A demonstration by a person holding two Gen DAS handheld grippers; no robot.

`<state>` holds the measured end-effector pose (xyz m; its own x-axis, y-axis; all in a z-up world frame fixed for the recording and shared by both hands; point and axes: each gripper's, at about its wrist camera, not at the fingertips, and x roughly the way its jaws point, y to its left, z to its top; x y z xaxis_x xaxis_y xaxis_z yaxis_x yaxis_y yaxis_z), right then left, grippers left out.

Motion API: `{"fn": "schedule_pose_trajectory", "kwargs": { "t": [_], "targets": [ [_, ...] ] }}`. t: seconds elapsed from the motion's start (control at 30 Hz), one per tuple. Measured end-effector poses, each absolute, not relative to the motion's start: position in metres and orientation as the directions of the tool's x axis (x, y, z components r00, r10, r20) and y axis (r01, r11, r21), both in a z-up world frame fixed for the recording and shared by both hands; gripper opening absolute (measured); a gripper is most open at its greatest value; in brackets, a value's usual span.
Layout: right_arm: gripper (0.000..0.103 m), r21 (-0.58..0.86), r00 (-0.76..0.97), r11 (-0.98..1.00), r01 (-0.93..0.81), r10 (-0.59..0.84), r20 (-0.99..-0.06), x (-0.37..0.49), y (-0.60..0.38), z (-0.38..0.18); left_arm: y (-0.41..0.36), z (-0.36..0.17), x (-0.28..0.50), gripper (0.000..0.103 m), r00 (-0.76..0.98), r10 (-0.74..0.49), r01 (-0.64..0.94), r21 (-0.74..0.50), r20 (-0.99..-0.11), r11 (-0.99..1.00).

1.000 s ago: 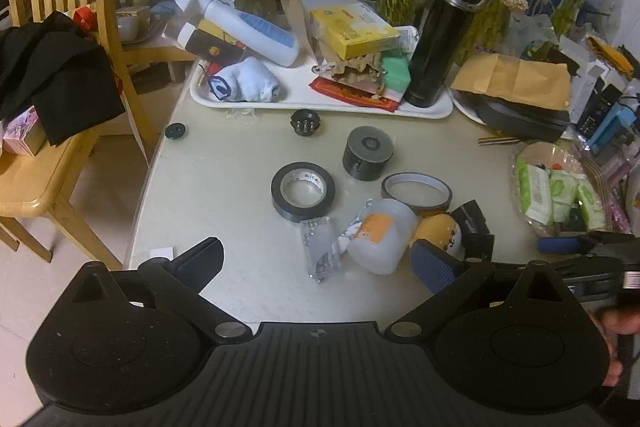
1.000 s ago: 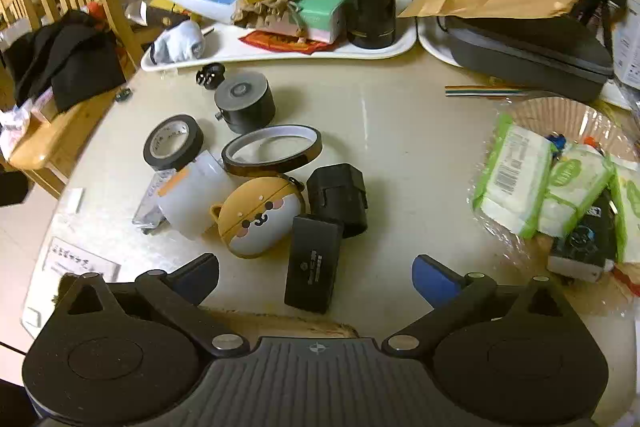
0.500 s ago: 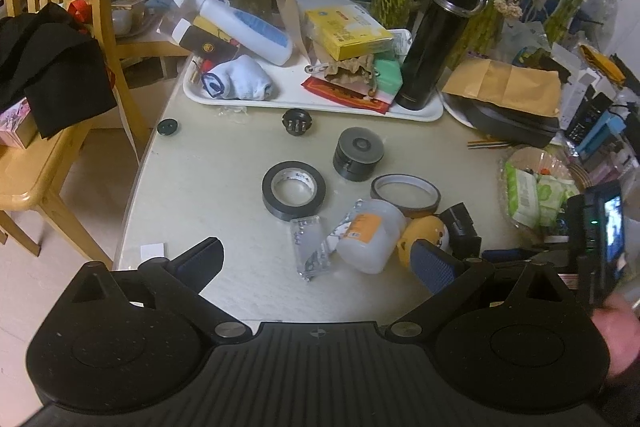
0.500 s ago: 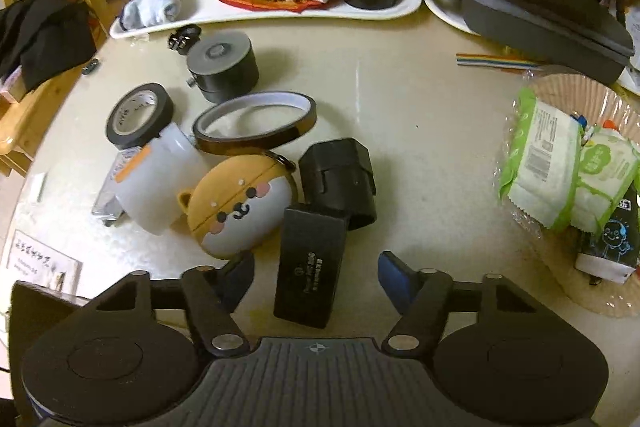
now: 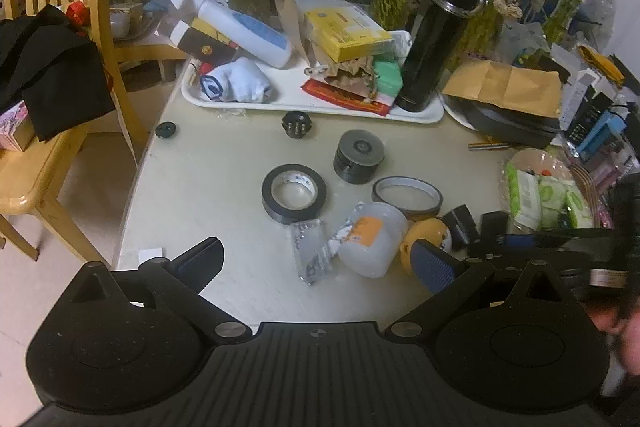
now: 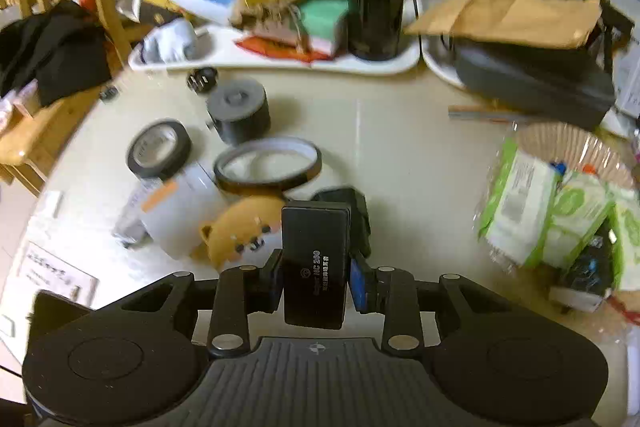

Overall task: Organize rigid objects
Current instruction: 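Lift the black case with right tool while left tool reaches for clear box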

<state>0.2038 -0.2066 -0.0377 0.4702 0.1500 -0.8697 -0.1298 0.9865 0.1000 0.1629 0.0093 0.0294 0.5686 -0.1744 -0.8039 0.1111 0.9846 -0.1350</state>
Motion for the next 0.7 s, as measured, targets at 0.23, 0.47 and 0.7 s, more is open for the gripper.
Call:
{"fn": "schedule_pose_trajectory", "kwargs": {
  "t": [0.23,0.47,0.7],
  "targets": [
    [0.036,0.186,0.507,0.977,-0.108,0.215,-0.834,0.189,-0.228,-0.001,0.018,0.025,0.169,0.102,0.558,-0.175,0.077,-0.159,-0.811,0.984],
    [0.036,0.231,0.5,0.964,-0.129,0.265,-0.825,0.175,-0.236,0.01,0.026,0.017,0.18,0.102,0.524,-0.203,0.028,-0.222,-0.827,0.975],
    [0.036,0.244,0.508,0.96,-0.14,0.281,-0.815,0.176,-0.234,0.013,0.024,-0.003,0.197,0.102,0.479,-0.189,0.003,-0.214,-0.857,0.977]
  ]
}}
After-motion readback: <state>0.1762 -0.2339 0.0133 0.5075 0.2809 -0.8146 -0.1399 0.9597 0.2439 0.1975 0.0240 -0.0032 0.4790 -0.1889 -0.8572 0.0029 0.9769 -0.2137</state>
